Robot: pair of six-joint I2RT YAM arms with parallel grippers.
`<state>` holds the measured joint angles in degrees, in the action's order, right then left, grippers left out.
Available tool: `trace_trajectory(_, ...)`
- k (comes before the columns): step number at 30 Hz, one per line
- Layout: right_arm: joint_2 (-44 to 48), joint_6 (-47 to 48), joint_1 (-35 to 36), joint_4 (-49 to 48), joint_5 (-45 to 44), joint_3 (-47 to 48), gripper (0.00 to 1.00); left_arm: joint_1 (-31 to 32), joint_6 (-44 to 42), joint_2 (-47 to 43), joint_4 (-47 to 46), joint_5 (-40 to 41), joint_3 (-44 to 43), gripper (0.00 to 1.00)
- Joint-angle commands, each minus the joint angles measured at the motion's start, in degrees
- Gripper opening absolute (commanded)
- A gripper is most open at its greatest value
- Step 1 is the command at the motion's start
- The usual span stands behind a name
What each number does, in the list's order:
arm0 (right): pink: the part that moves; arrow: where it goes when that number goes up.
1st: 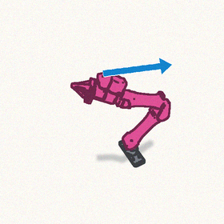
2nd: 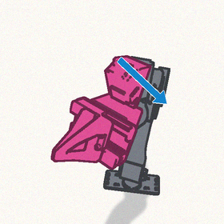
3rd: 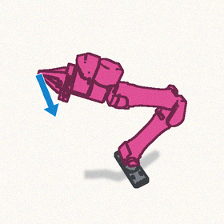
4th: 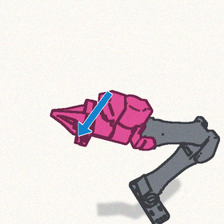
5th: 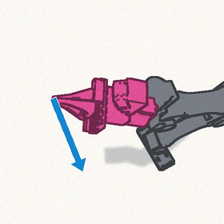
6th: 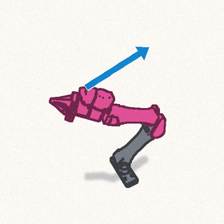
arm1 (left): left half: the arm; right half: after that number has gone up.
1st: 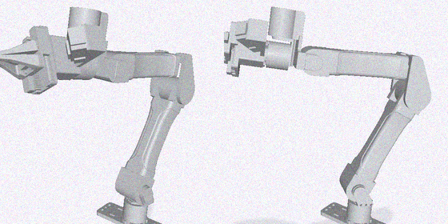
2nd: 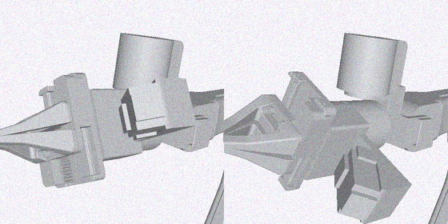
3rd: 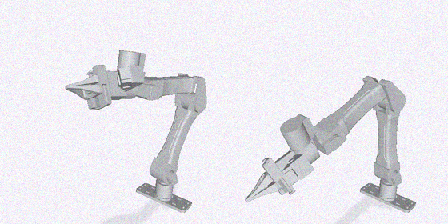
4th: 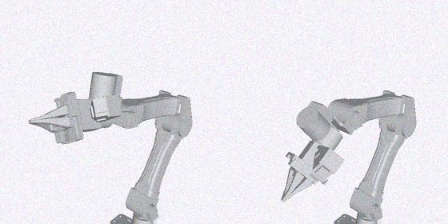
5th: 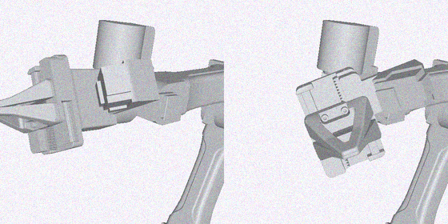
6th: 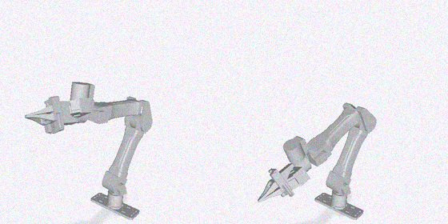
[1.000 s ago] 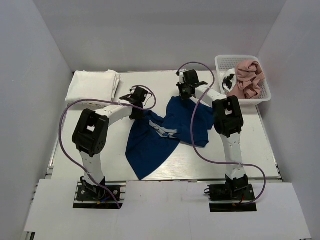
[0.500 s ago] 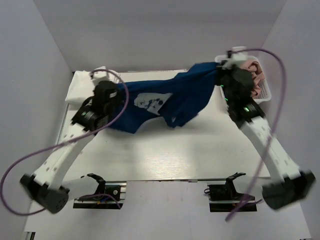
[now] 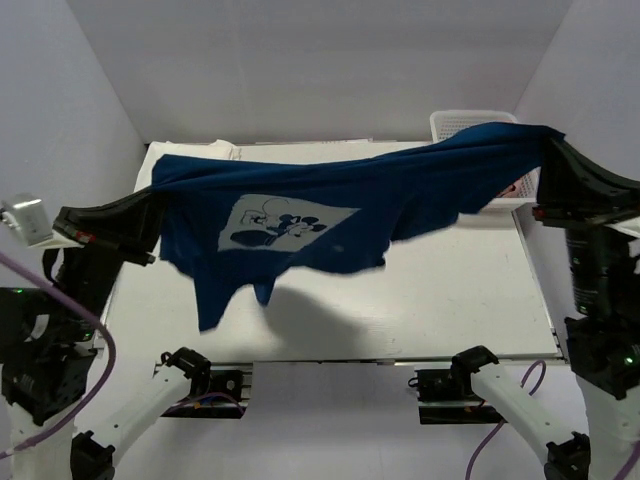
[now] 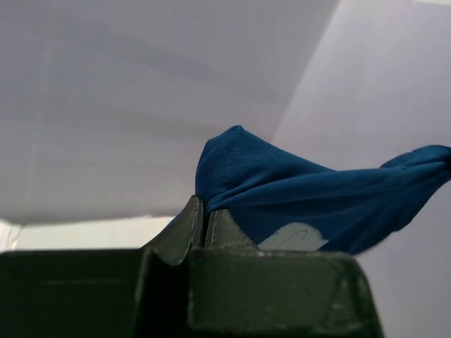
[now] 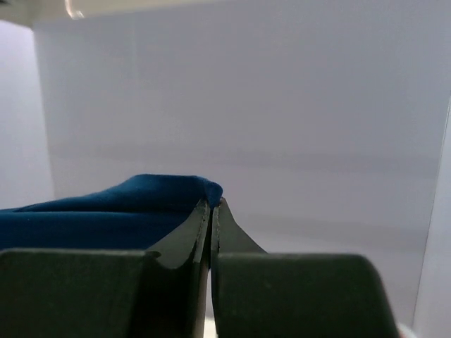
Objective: Fold and stack the t-shirts
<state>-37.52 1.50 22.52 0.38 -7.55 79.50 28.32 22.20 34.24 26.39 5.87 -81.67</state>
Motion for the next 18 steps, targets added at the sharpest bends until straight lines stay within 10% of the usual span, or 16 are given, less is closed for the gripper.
trace_trajectory(1, -1.23, 3.60, -0.90, -0.47, -1.33, 7.40, 0.00, -1.16, -2.42, 2.67, -0.46, -2.70, -4.80, 0.00)
trace_trajectory(12, -25.46, 7.21, -1.25, -4.86, -18.97, 6.47, 0.00, -0.63, 1.53, 25.86, -1.60, 10.73, 4.11, 0.03)
trace_trajectory(14, -35.12, 6.33, -1.60, -4.26, -18.03, 5.84, 0.00, -1.25, 5.21, 30.77, -0.91, 19.24, 6.86, 0.21)
trace_trajectory(15, -37.95, 4.76, -2.39, -4.25, -17.85, 5.75, 0.00, -1.25, 5.92, 37.24, -0.90, 21.01, 8.87, 0.38)
trace_trajectory(16, -46.59, 3.96, -2.66, -2.25, -17.50, 6.18, 0.00, -2.55, 7.41, 41.13, 0.23, 22.77, 8.89, 0.76)
trace_trajectory(18, -52.54, 1.16, -2.92, -0.83, -19.07, 8.98, 0.00, -3.70, 8.03, 54.09, 2.16, 20.17, 6.02, 1.00)
